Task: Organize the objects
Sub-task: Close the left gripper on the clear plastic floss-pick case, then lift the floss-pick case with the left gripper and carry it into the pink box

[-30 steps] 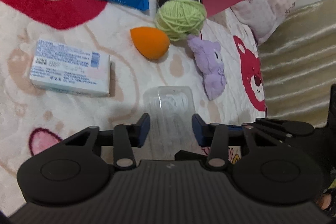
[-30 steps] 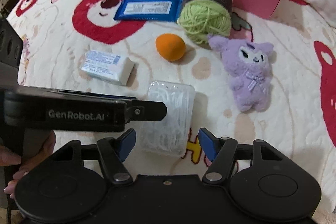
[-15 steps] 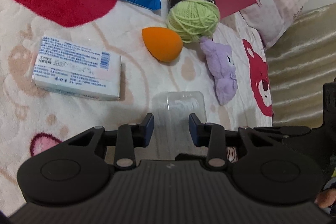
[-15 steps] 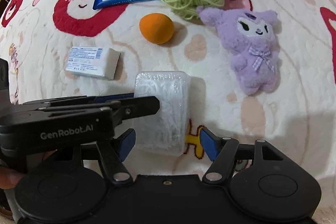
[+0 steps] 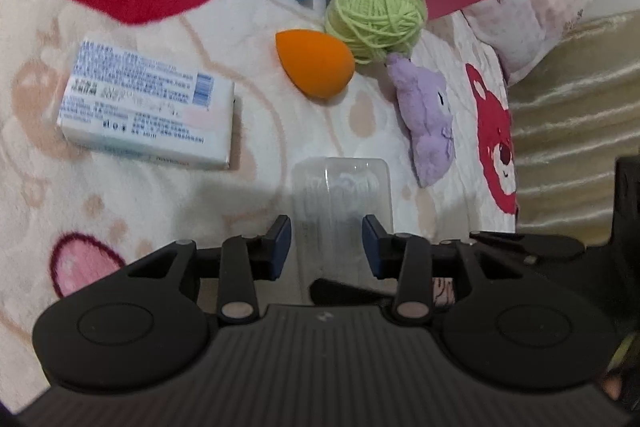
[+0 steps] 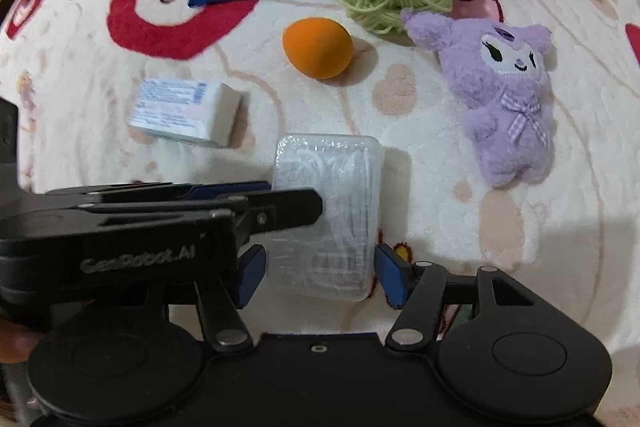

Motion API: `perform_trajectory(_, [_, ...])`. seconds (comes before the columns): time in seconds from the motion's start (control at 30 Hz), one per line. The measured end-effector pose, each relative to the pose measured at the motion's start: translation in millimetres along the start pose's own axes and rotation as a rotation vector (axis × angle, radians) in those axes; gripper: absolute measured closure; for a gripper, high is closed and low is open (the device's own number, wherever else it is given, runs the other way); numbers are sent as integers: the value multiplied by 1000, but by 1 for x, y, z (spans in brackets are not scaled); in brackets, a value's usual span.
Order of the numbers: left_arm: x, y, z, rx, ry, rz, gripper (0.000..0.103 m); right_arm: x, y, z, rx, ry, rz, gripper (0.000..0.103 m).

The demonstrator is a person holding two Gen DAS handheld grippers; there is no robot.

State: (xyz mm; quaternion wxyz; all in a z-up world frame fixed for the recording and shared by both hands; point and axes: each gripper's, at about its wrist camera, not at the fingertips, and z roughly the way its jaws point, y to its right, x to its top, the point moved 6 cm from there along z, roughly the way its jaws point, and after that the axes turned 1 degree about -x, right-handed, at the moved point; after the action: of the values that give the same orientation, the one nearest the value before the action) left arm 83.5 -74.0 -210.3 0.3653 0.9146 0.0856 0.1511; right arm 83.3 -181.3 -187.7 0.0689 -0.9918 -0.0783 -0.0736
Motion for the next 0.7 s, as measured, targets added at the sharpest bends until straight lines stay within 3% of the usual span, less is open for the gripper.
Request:
perform_trajectory(0.1, [1,0,-3,-2,8,-1,69,-3,-17,5,-107,19,-103,37])
perform_trajectory(0.2, [3,-1,-7,-5,30,7,69,-4,-26,4,-153,70,-136,38])
perform_trajectory(0.47, [3,1,-21,13,62,5,67,-4,-35,-5,-151,153,-158,38])
perform_trajectory(0.7, [9,6,-42,16,104,55,67,-6,-38,-21,-84,233,-128,38])
